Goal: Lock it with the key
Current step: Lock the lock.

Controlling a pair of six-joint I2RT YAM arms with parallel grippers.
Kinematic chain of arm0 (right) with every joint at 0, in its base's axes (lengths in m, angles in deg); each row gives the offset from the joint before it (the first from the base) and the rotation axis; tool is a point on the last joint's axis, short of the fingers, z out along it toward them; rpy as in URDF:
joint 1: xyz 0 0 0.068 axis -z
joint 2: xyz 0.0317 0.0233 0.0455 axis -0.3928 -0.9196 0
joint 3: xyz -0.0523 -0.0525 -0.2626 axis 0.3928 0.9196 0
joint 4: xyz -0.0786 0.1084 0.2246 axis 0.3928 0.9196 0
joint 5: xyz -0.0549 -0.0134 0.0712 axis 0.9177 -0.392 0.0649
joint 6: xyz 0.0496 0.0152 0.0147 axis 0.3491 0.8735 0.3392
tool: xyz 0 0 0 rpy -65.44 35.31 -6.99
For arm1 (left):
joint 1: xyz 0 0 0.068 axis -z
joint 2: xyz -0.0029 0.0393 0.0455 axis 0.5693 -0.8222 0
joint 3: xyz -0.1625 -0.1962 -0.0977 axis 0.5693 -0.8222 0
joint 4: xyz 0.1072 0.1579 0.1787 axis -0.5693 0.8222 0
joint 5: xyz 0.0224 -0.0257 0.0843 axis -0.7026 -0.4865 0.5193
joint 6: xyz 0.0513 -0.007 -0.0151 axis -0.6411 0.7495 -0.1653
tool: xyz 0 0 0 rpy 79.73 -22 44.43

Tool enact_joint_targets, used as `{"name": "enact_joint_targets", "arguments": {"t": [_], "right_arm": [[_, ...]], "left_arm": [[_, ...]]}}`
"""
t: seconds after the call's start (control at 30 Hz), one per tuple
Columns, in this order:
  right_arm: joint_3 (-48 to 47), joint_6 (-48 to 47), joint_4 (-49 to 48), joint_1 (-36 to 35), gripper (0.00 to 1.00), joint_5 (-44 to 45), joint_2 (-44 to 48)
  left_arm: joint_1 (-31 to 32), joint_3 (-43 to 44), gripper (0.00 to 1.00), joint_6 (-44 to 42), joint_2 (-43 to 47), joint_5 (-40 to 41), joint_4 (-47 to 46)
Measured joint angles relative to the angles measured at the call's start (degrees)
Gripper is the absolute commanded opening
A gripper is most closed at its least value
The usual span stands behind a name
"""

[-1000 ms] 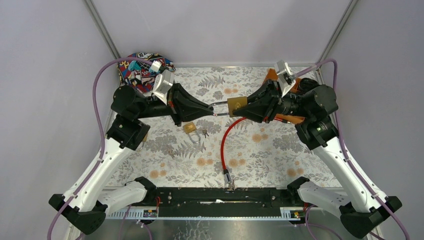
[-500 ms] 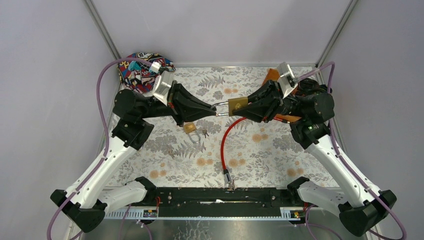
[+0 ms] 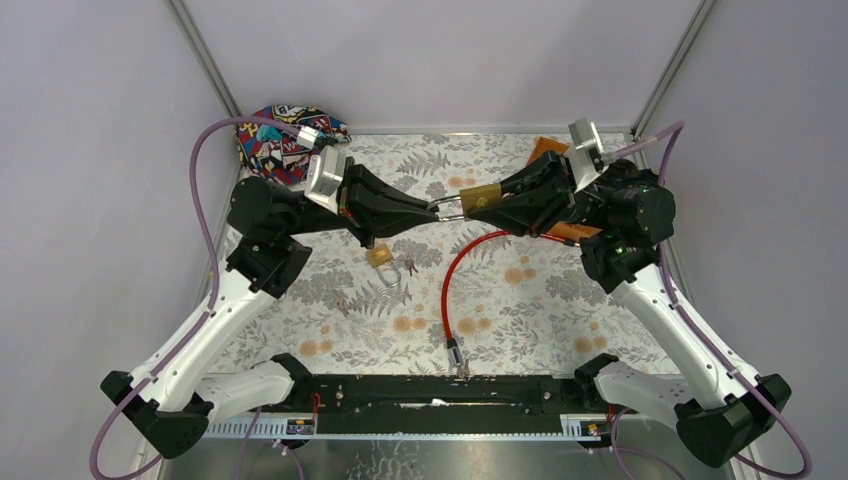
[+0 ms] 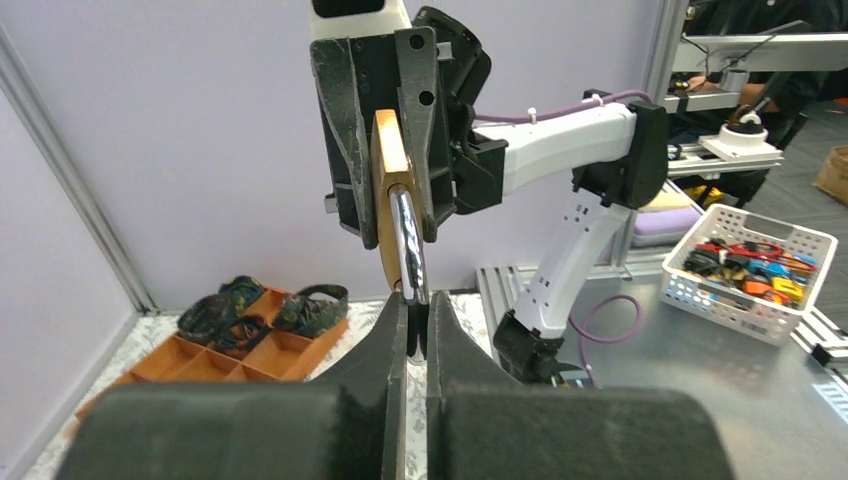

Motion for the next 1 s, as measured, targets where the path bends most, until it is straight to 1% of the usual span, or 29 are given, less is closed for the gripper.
{"name": "enact_joint_targets", "arguments": {"t": [0.2, 0.33, 0.53, 0.63, 0.73, 1.0], "right_arm": [[-2.73, -1.36, 0.2, -0.13, 0.0, 2.51, 0.33], [-2.36, -2.64, 0.11, -0.22, 0.0, 7.23, 0.94], [1.84, -5.57, -2.16, -0.17, 0.0, 15.89, 1.33], [4.5, -6.82, -1.7, 0.79, 0.0, 17.88, 2.89], [4.79, -9.44, 3.52, 1.51, 0.0, 18.21, 3.98], [2.86, -14.4, 17.86, 3.34, 0.0, 15.82, 3.72]], "left_arm": [[3.15, 1.75, 0.0, -2.69, -1.16, 3.85, -0.35], [3.76, 2.8, 0.0, -3.19, -3.67, 6.19, -0.28], [4.02, 2.78, 0.0, -3.17, -7.13, 11.47, 0.57], [3.74, 2.8, 0.0, -2.97, -7.78, 12.81, 2.05], [2.14, 3.02, 0.0, -1.92, -8.85, 11.08, 3.3], [-3.96, 6.56, 0.0, -2.8, -11.13, 4.59, 11.39]]}}
